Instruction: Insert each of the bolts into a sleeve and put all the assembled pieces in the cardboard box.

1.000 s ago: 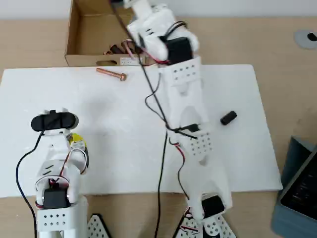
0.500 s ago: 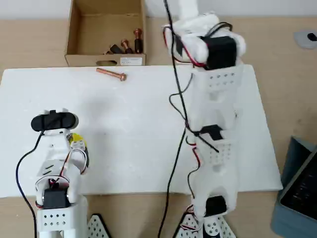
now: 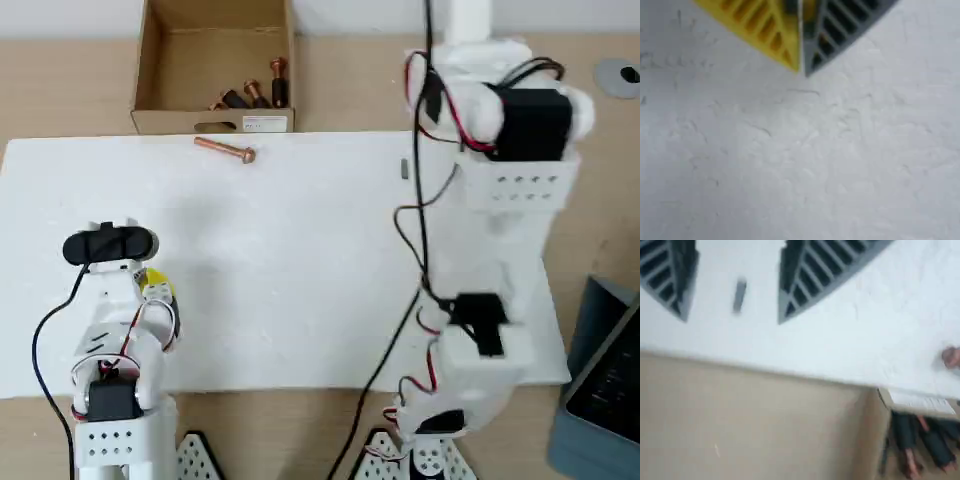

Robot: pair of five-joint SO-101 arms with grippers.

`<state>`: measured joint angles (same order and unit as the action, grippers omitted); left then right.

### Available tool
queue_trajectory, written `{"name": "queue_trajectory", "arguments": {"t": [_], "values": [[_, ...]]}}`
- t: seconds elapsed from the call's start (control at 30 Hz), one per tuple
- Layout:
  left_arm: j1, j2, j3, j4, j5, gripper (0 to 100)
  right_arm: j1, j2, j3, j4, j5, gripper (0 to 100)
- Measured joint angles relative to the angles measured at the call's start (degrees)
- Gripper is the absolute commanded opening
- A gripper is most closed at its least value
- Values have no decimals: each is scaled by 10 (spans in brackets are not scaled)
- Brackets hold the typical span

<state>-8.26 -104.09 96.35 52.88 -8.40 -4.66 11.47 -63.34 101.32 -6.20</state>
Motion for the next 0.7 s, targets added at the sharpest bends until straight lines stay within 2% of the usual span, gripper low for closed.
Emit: {"name": "queue_trajectory", "arguments": {"t": [0.33,0.7], "values": [[0,0,0,0,0,2,80,-114,282,0,-105,135],[0,0,0,0,0,2,94,-115,486,-10,-258,137]]}}
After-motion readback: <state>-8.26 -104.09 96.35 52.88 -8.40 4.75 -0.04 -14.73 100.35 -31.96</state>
